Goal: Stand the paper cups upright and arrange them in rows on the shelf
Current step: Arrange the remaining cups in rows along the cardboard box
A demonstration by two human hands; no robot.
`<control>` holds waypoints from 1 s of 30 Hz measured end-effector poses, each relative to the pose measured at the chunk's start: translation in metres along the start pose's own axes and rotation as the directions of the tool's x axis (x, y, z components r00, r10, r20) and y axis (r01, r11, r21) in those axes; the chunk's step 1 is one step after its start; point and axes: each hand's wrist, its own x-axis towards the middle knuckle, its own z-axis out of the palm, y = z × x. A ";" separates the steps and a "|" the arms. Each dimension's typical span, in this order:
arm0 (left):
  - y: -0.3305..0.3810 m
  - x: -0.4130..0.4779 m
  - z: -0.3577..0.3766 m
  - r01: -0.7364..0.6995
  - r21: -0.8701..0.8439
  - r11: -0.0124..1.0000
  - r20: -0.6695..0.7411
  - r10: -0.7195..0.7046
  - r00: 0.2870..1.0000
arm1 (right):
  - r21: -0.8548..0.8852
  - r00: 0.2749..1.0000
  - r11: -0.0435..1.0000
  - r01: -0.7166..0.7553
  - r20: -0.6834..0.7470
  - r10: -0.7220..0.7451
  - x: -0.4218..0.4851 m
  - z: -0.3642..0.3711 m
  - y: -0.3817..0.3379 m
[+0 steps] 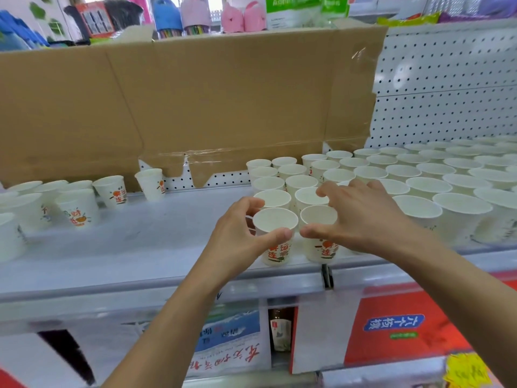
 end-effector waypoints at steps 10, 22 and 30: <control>0.004 0.000 0.007 0.012 -0.004 1.000 -0.022 -0.012 1.000 | 0.006 0.999 0.999 0.033 -0.027 -0.032 0.000 0.004 0.008; -0.011 -0.014 -0.019 -0.051 0.081 0.995 -0.193 0.066 0.979 | 0.255 0.942 0.909 0.329 -0.153 -0.298 0.020 -0.013 -0.018; -0.090 0.016 -0.135 0.068 0.215 0.974 -0.234 -0.016 0.972 | 0.254 0.861 0.832 0.493 -0.007 -0.508 0.121 -0.008 -0.115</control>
